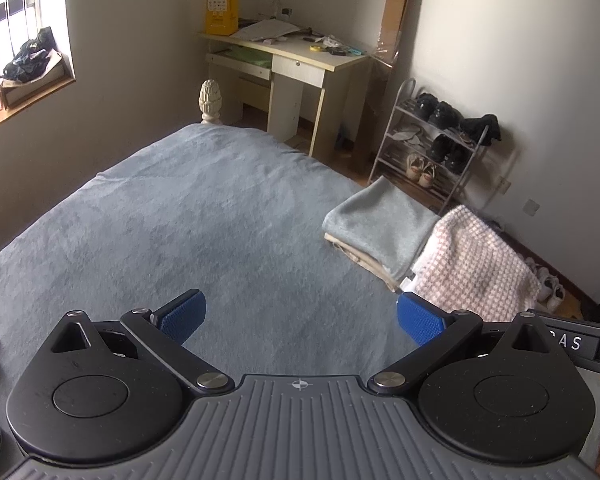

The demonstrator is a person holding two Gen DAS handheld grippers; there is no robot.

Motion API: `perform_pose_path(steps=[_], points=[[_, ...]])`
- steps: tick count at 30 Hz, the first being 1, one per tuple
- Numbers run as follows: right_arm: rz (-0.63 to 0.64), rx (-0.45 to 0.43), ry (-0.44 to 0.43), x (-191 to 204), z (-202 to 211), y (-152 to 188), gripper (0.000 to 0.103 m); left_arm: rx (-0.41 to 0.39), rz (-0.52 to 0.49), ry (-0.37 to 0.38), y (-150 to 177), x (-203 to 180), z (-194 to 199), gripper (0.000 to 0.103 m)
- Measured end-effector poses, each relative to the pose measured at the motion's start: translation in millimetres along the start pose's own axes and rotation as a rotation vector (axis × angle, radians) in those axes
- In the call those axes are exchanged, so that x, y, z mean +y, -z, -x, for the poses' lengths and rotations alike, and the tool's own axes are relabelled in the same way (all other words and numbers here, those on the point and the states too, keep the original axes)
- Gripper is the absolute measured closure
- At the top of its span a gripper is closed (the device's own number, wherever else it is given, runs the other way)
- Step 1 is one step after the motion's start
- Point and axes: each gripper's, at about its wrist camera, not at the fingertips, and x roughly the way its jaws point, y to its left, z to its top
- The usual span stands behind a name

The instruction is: Fold clothes

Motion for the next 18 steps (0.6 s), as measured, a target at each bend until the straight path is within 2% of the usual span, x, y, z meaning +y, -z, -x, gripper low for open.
perform_pose_path(steps=[18], points=[[0.0,0.034,-0.006,5.4,-7.5,-0.2,0.0,0.037,0.025,-0.01,-1.9,6.7,-7.8,0.0]])
